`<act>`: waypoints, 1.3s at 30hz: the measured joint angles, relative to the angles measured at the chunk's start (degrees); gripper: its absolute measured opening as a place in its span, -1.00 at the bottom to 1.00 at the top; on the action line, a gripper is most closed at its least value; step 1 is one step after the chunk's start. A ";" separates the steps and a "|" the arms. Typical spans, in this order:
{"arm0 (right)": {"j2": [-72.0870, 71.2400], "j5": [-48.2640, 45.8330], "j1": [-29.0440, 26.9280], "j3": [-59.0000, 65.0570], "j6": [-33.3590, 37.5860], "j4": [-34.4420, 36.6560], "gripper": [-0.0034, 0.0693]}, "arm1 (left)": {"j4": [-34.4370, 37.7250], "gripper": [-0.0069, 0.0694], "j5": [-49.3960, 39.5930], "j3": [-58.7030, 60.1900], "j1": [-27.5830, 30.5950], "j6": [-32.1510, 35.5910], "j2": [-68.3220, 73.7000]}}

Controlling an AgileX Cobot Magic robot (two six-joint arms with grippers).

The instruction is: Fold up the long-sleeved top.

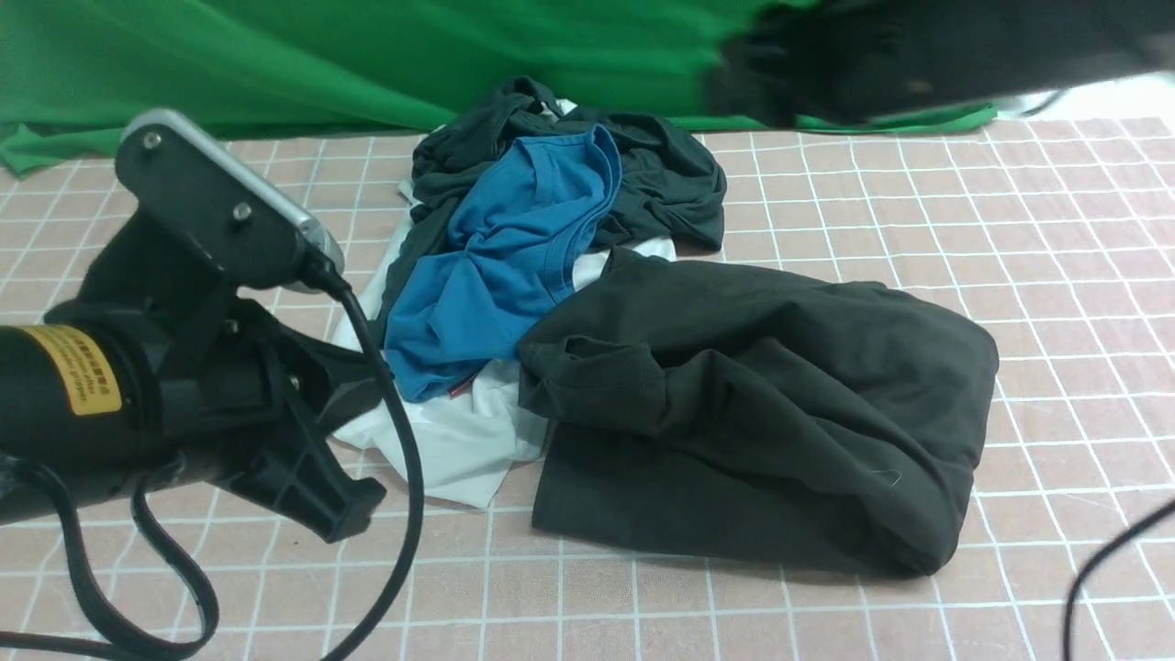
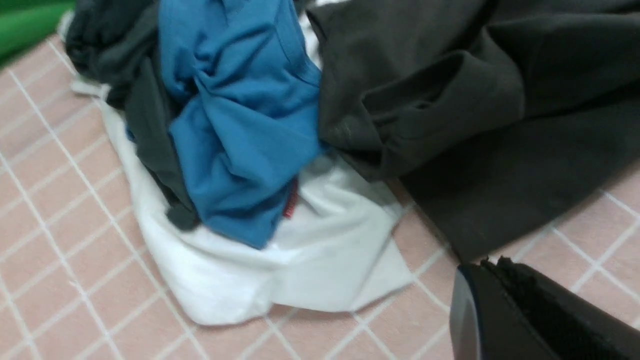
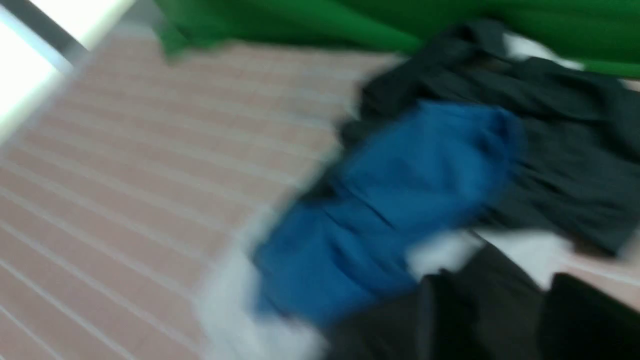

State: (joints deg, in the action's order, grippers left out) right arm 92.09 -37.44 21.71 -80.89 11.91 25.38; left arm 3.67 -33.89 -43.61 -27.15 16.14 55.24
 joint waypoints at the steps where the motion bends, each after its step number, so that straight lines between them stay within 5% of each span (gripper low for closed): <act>1: -0.45 -3.26 0.00 0.13 -1.71 -4.27 -0.41 | 1.06 -0.77 0.00 0.00 0.00 0.13 0.21; 5: -0.66 -5.76 0.06 6.79 -3.87 -12.44 -0.68 | 7.32 -0.77 -0.13 -1.61 0.00 2.11 5.17; 12: 2.03 13.02 0.17 21.70 -4.69 -13.54 -0.76 | 10.48 -0.76 0.62 -8.46 0.05 2.93 16.74; 16: 5.05 12.76 0.79 24.54 -4.69 -13.48 -0.76 | 13.89 -0.70 -0.08 -12.11 0.17 6.04 21.89; 22: 5.82 1.57 5.94 25.09 -4.69 -13.37 -0.76 | 15.96 -0.31 -1.81 -17.06 0.17 11.42 29.15; 24: 4.51 -1.60 7.28 25.09 -4.69 -13.32 -0.75 | 15.98 -0.03 -1.81 -19.17 0.17 14.05 30.91; 30: -3.32 -6.59 4.69 25.17 -4.69 -13.57 -0.72 | 19.71 0.45 -2.56 -20.57 0.17 22.21 34.33; 34: -9.44 -11.15 1.11 25.56 -4.69 -15.25 -0.70 | 22.13 0.55 -4.06 -20.61 -0.15 32.70 36.74; 39: -16.54 -10.26 -1.56 28.77 -4.69 -16.33 -0.67 | 22.12 0.56 -4.53 -20.61 -2.07 34.78 39.13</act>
State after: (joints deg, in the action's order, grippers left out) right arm 75.55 -47.71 20.15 -52.12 7.22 9.05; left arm 25.79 -38.43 -64.22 -29.22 50.91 94.36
